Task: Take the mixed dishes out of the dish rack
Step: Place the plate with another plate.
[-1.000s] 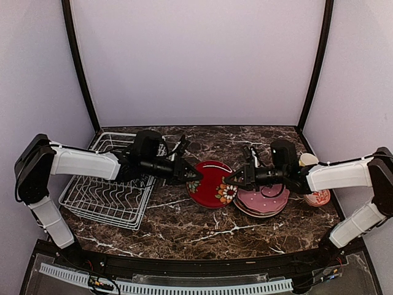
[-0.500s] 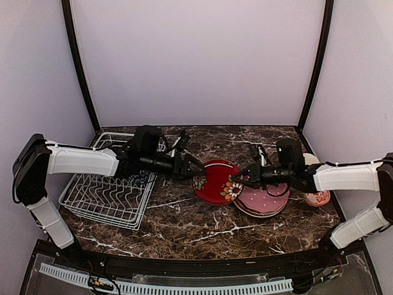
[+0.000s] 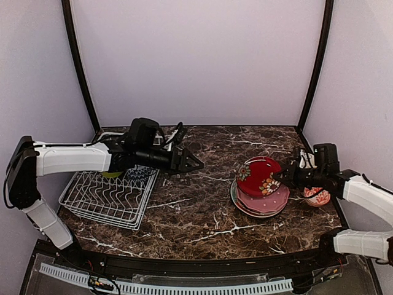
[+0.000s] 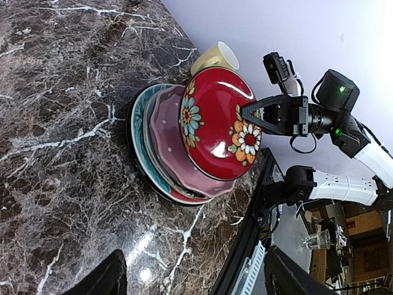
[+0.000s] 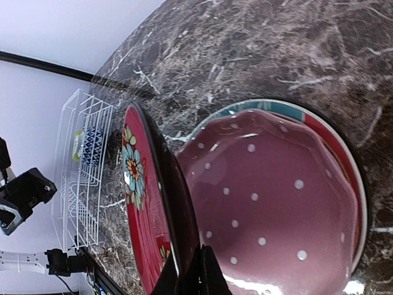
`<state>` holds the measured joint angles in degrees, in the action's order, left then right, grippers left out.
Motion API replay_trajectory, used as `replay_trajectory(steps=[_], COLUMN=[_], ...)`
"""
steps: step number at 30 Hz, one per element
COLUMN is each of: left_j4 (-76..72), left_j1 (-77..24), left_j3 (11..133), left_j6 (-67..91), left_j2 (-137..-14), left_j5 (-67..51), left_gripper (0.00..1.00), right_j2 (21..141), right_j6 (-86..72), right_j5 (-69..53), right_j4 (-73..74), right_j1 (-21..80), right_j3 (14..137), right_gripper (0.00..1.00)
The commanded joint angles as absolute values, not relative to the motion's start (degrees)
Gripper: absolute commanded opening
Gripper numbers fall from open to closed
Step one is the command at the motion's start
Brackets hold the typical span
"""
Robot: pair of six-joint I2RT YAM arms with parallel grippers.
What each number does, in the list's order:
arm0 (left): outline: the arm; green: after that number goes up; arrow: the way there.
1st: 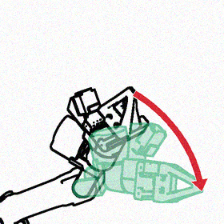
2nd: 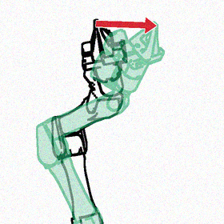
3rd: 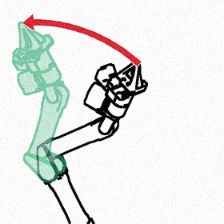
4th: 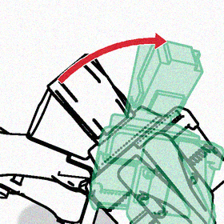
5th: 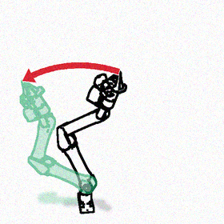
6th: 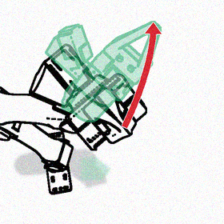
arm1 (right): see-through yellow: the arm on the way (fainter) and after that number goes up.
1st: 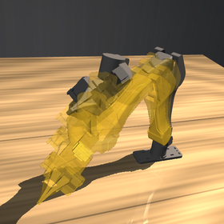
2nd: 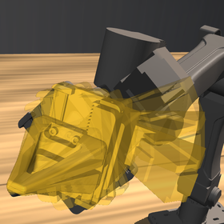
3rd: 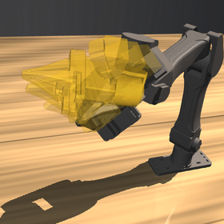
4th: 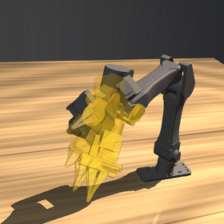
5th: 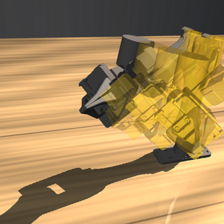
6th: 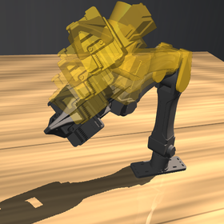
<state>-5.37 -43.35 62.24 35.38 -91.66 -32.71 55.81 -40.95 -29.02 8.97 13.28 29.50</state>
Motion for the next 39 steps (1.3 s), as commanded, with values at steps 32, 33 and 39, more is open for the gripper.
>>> replay_trajectory(steps=[32, 33, 39], left_j4=[14.5, 15.9, 20.0], left_j1=[-42.8, -42.2, -37.5], left_j3=[66.8, 66.9, 65.3], left_j6=[23.9, 23.5, 22.7], left_j2=[-84.1, -83.6, -79.6], left_j5=[-16.0, -14.7, -11.4], left_gripper=[0.77, 0.77, 0.77], right_j2=[55.8, 55.6, 54.9], right_j6=[-34.3, -34.0, -32.8], right_j5=[-24.2, -23.7, -22.2], right_j4=[20.1, 20.8, 23.4], right_j1=[9.4, 9.4, 9.4], right_j3=[30.0, 30.3, 31.5], right_gripper=[0.51, 0.55, 0.73])
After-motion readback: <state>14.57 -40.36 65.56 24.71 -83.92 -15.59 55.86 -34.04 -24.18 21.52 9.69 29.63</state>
